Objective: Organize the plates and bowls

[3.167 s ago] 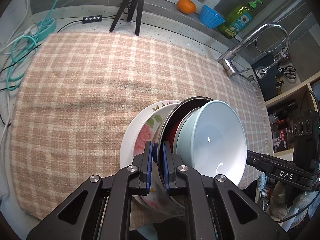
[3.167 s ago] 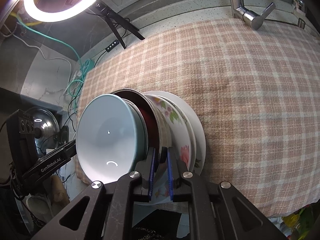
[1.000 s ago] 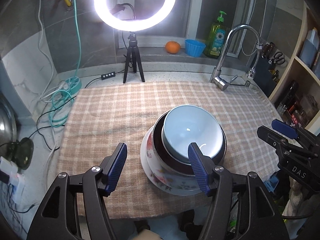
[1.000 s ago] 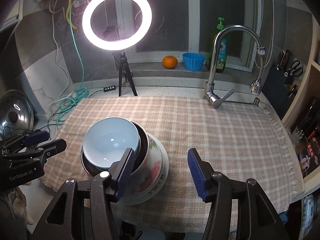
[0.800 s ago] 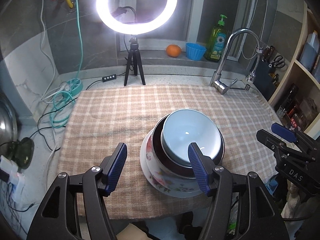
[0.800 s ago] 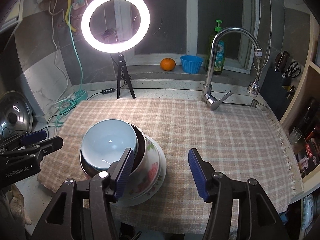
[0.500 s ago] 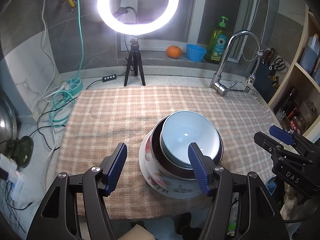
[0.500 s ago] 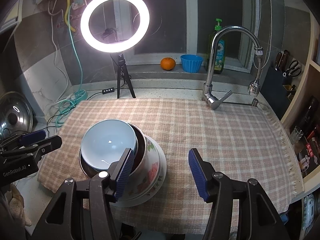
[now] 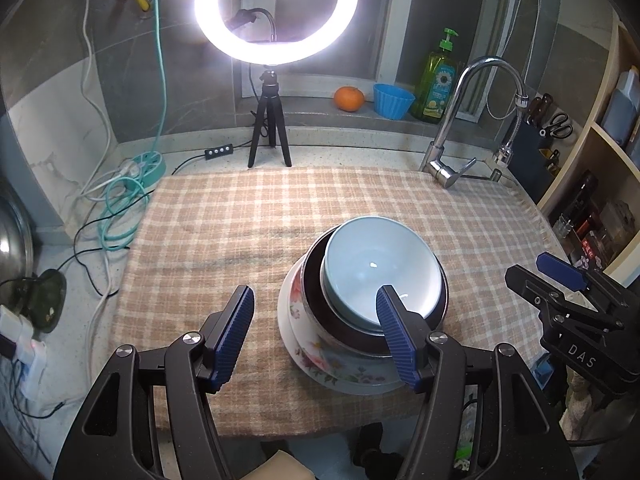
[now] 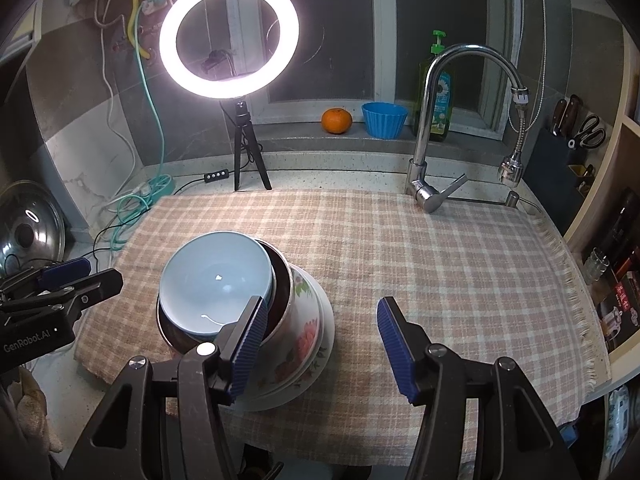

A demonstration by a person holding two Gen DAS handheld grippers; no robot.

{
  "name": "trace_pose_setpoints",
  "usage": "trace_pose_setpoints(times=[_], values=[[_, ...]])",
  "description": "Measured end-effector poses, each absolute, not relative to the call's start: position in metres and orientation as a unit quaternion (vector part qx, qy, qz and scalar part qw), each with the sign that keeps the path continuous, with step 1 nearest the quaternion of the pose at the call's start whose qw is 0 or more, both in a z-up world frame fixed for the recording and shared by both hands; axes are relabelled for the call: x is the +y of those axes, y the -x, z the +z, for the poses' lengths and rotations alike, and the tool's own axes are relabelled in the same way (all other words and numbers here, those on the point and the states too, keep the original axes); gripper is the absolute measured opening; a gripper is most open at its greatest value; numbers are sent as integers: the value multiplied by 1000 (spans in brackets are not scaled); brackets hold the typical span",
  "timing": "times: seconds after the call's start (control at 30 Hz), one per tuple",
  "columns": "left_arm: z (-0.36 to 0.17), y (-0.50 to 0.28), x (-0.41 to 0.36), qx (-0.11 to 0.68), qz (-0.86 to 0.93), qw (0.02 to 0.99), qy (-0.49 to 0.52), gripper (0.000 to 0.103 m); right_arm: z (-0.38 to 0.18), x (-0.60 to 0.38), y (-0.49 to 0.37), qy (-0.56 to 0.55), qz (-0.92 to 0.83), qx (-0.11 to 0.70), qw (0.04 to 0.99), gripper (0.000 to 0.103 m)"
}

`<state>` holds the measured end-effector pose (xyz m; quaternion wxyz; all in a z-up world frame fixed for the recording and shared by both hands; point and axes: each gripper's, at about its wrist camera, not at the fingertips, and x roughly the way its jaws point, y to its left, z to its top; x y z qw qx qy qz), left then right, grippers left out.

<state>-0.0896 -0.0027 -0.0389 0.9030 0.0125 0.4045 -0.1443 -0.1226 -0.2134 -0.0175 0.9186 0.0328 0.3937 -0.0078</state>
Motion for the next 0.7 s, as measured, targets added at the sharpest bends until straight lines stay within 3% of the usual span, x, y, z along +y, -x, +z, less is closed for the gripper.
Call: trace_pose_setpoints(times=[0.7], values=[[-39, 86, -2, 407, -144, 902, -10, 63, -22, -215, 121, -36, -8, 398, 917, 54]])
